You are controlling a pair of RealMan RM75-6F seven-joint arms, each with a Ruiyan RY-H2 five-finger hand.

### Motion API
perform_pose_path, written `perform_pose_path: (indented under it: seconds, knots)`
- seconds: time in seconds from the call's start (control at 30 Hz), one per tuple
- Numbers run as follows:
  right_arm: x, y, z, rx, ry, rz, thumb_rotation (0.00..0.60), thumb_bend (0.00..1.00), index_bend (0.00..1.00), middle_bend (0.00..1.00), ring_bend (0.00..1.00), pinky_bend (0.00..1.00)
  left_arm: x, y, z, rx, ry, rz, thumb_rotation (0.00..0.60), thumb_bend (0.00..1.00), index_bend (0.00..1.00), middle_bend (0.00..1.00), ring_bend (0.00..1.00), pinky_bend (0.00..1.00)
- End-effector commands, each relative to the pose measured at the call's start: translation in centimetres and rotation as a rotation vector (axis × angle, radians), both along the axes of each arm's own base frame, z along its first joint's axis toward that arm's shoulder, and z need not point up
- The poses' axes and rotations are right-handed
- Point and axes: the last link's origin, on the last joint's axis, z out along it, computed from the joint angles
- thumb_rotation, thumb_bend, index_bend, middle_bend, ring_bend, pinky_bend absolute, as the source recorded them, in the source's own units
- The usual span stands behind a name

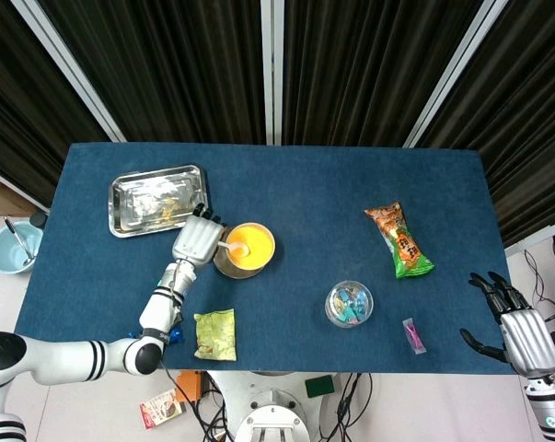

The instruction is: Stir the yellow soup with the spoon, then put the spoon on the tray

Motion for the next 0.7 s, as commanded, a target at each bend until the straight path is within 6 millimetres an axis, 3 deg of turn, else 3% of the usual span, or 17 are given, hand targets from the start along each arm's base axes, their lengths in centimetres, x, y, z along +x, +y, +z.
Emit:
perform_pose_path:
  seconds: [0.03,0.27,0.7]
  knots:
    - [0.0,0.0,0.0,0.002,0.0,-0.002,0.6,0.24,0.1,0.19,0.08,0.2,0.5,-0.1,0.8,0.014,0.097,-0.07,0.6,0.44,0.54,0.43,0.23,0.16]
    - [-0.2,0.0,-0.1,0.001,-0.003,-0.005,0.6,0.24,0.1,0.19,0.08,0.2,1.8,-0.1,1.5,0.017,0.191,-0.129,0.6,0.47,0.56,0.51,0.31,0.18]
    - [-0.5,0.1,0.1,-0.008,-0.009,-0.012,0.6,0.24,0.1,0.19,0.08,0.2,4.3,-0.7,1.5,0.095,0.384,-0.285,0.6,0.48,0.58,0.55,0.33,0.19]
